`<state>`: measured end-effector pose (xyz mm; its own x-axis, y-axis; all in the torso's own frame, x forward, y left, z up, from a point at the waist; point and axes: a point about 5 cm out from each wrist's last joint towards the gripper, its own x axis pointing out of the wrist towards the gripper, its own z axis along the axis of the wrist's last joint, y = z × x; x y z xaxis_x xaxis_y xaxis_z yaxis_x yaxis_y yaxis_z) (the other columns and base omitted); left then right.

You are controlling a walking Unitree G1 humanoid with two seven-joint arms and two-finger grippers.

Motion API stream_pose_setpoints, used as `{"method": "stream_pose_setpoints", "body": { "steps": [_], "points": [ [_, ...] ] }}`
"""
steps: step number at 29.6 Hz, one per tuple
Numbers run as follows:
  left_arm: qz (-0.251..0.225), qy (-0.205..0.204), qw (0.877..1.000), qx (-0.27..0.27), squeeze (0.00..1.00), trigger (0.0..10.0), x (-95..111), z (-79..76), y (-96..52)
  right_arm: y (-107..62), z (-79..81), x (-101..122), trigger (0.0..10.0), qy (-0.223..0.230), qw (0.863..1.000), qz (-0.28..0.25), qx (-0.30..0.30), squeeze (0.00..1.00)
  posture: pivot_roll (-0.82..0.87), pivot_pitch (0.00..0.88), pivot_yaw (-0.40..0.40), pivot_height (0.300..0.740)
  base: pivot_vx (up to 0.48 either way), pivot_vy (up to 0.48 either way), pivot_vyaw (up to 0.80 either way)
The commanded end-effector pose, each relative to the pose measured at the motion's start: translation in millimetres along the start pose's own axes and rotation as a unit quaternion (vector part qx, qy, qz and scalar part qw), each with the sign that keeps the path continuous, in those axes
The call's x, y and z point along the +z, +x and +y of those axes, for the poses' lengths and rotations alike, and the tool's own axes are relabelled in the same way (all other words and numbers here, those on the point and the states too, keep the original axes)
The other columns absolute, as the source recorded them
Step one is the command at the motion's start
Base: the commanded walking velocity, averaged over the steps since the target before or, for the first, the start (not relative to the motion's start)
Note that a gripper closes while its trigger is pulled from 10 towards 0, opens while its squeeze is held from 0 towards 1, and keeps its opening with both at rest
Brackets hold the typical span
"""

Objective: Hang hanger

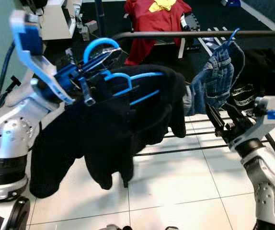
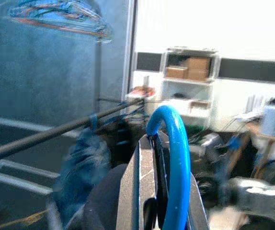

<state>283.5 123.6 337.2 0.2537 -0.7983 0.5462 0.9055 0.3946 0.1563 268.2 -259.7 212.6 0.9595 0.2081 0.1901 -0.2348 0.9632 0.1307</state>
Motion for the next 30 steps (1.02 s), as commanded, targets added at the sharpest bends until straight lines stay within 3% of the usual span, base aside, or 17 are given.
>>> {"method": "stream_pose_setpoints", "body": {
  "steps": [1, 4, 5, 6, 7, 8, 9, 10, 11, 16, 20, 23, 30],
  "points": [
    [-0.027, 0.003, 0.999, -0.040, 0.00, 10.0, 13.6, -11.4, 0.7, 0.2, 5.0, -12.7, 10.0, 0.023, 1.000, 0.013, 0.011, 0.00, -0.09, 0.188, 0.035, 0.740, 0.000, 0.000, 0.00],
    [-0.036, -0.002, 0.999, -0.039, 0.00, 10.0, 16.0, -14.2, 2.1, 2.2, 14.3, -12.8, 10.0, 0.060, 0.997, 0.002, 0.040, 0.00, -0.09, 0.178, 0.035, 0.740, 0.000, 0.000, 0.00],
    [-0.039, -0.003, 0.998, -0.039, 0.00, 10.0, 17.4, -16.6, 3.3, 3.0, 26.1, -8.6, 10.0, 0.123, 0.989, -0.020, 0.086, 0.00, -0.09, 0.170, 0.035, 0.740, 0.000, 0.000, 0.00],
    [-0.039, -0.003, 0.998, -0.039, 0.00, 10.0, 17.4, -16.6, 3.3, 3.0, 26.1, -8.6, 10.0, 0.123, 0.989, -0.020, 0.086, 0.00, -0.09, 0.170, 0.035, 0.740, 0.000, 0.000, 0.00],
    [-0.042, -0.005, 0.998, -0.038, 0.00, 10.0, 17.9, -17.8, 4.3, 2.4, 36.1, -4.6, 10.0, 0.166, 0.977, -0.035, 0.127, 0.00, -0.09, 0.170, 0.035, 0.740, 0.000, 0.000, 0.00],
    [-0.042, -0.005, 0.998, -0.038, 0.00, 10.0, 17.9, -17.8, 4.3, 2.4, 36.1, -4.6, 10.0, 0.166, 0.977, -0.035, 0.127, 0.00, -0.09, 0.170, 0.035, 0.740, 0.000, 0.000, 0.00],
    [-0.045, -0.008, 0.998, -0.031, 0.00, 10.0, 19.5, -18.8, 5.6, 1.1, 45.7, -2.9, 10.0, 0.197, 0.966, -0.037, 0.160, 0.00, -0.08, 0.180, 0.031, 0.740, 0.000, 0.000, 0.00],
    [-0.045, -0.008, 0.998, -0.031, 0.00, 10.0, 19.5, -18.8, 5.6, 1.1, 45.7, -2.9, 10.0, 0.197, 0.966, -0.037, 0.160, 0.00, -0.08, 0.180, 0.031, 0.740, 0.000, 0.000, 0.00],
    [-0.051, -0.019, 0.998, -0.023, 0.00, 10.0, 22.7, -20.8, 7.2, -3.1, 56.4, -5.4, 10.0, 0.211, 0.958, -0.025, 0.194, 0.00, -0.08, 0.187, 0.028, 0.740, 0.000, 0.000, 0.00],
    [-0.059, -0.030, 0.998, -0.012, 0.00, 10.0, 26.5, -23.0, 10.0, -7.9, 65.9, -9.5, 10.0, 0.216, 0.952, -0.008, 0.218, 0.00, -0.09, 0.189, 0.028, 0.740, 0.000, 0.000, 0.00],
    [-0.070, -0.043, 0.996, -0.016, 0.00, 10.0, 28.2, -26.0, 15.4, -6.5, 61.4, -11.8, 10.0, 0.208, 0.958, -0.006, 0.195, 0.00, -0.09, 0.195, 0.033, 0.740, 0.000, 0.000, 0.00],
    [-0.081, -0.061, 0.994, -0.045, 0.00, 10.0, 29.4, -35.2, 19.8, 3.6, 48.2, -14.8, 10.0, 0.183, 0.975, -0.003, 0.129, 0.00, -0.09, 0.195, 0.033, 0.740, 0.000, 0.000, 0.00],
    [-0.086, -0.071, 0.992, -0.063, 0.00, 10.0, 30.2, -41.5, 16.6, 9.2, 44.4, -11.3, 10.0, 0.192, 0.975, -0.013, 0.114, 0.00, -0.09, 0.195, 0.031, 0.740, 0.000, 0.000, 0.00]
  ]
}}
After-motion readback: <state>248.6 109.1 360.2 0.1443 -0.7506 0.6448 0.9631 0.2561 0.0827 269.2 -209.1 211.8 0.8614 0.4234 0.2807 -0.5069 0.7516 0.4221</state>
